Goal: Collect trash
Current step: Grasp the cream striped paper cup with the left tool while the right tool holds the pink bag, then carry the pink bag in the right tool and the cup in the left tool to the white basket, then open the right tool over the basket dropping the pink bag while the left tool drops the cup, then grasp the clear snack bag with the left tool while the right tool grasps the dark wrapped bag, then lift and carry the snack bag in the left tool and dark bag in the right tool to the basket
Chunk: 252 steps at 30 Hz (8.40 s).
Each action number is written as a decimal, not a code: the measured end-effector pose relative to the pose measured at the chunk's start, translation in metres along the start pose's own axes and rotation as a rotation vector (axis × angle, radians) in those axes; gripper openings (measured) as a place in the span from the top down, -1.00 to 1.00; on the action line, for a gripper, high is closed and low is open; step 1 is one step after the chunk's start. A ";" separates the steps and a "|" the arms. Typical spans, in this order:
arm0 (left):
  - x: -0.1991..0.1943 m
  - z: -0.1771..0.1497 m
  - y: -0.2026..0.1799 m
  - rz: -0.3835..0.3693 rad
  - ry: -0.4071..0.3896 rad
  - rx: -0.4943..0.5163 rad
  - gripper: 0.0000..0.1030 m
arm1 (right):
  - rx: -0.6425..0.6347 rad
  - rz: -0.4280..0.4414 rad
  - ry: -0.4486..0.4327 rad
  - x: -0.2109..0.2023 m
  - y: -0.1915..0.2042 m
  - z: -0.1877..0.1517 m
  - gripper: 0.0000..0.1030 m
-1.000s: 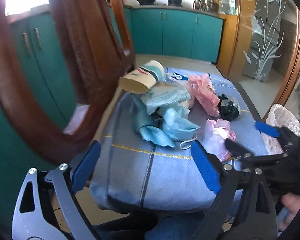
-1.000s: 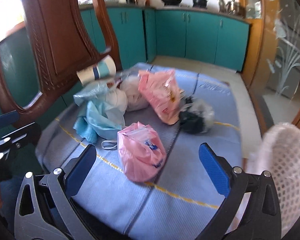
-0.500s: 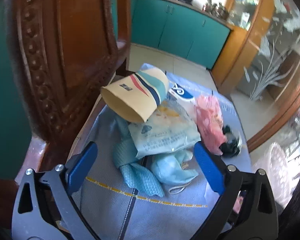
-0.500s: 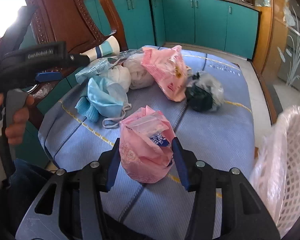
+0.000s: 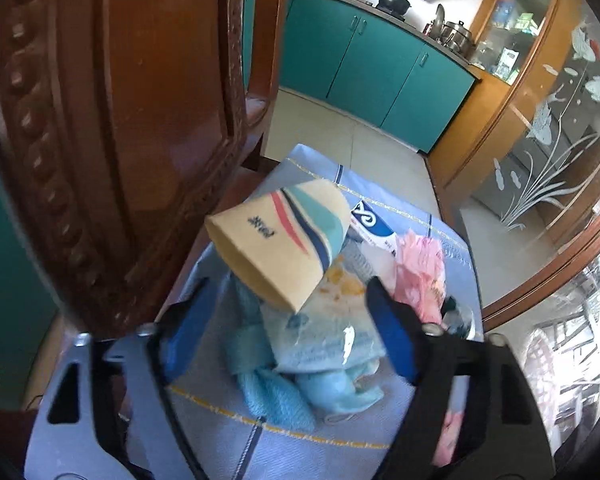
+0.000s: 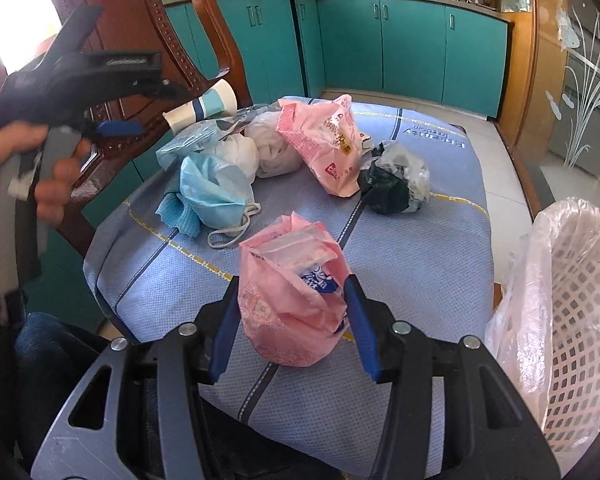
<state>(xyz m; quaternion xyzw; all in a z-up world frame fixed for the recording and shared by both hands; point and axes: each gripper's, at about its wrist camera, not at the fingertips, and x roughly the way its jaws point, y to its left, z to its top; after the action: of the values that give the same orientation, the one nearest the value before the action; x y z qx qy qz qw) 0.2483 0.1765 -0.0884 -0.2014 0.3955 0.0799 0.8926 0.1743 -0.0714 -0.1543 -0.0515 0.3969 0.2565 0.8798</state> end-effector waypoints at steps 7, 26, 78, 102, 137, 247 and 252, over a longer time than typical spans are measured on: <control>0.015 0.003 0.018 -0.049 0.061 -0.090 -0.31 | -0.006 -0.002 -0.005 -0.002 0.002 -0.002 0.01; 0.012 -0.018 0.006 -0.134 -0.001 -0.055 0.93 | -0.030 -0.017 -0.034 -0.005 0.005 0.001 0.01; -0.186 -0.140 -0.092 0.025 -0.473 0.356 0.93 | -0.065 -0.296 -0.426 -0.178 0.020 0.014 0.01; -0.194 -0.142 -0.094 0.023 -0.486 0.378 0.93 | -0.060 -0.344 -0.461 -0.193 0.020 0.012 0.01; -0.055 -0.187 -0.296 -0.511 -0.007 0.696 0.89 | 0.319 -0.653 -0.321 -0.235 -0.158 -0.067 0.01; -0.159 -0.128 -0.059 0.033 -0.602 0.322 0.72 | 0.008 -0.352 -0.357 -0.142 0.000 0.019 -0.22; -0.174 -0.134 -0.067 0.049 -0.625 0.339 0.72 | 0.032 -0.361 -0.403 -0.166 -0.006 0.019 -0.22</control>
<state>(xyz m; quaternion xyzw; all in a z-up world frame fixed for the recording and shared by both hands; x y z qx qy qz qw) 0.0610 0.0623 -0.0215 -0.0066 0.1157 0.0922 0.9890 0.0979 -0.1389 -0.0218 -0.0554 0.2021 0.0941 0.9733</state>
